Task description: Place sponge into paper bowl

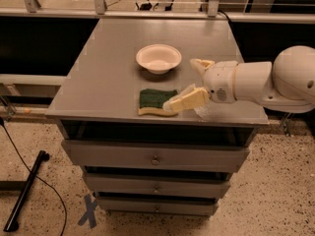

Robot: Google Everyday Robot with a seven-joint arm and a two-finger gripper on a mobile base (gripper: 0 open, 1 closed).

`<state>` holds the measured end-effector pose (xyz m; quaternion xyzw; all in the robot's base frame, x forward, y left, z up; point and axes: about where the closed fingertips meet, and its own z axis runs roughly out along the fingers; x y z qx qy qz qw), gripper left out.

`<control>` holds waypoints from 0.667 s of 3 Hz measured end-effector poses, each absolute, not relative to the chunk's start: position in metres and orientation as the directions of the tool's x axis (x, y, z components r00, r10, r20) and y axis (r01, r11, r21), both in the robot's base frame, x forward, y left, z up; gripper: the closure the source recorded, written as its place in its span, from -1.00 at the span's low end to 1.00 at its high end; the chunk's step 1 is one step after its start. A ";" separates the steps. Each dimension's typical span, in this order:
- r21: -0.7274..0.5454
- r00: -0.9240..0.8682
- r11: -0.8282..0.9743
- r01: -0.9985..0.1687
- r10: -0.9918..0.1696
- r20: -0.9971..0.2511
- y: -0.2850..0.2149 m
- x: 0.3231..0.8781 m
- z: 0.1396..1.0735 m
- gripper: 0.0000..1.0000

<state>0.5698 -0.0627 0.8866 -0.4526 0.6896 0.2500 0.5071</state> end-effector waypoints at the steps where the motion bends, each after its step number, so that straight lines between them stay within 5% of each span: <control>1: -0.140 -0.063 0.467 -0.873 -0.393 -0.917 -0.050 0.573 0.871 -1.00; 2: -0.141 -0.066 0.470 -0.871 -0.396 -0.916 -0.041 0.580 0.861 -1.00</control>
Offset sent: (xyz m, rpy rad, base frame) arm 0.0190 0.0267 -0.0375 -0.0325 -0.0127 -0.0239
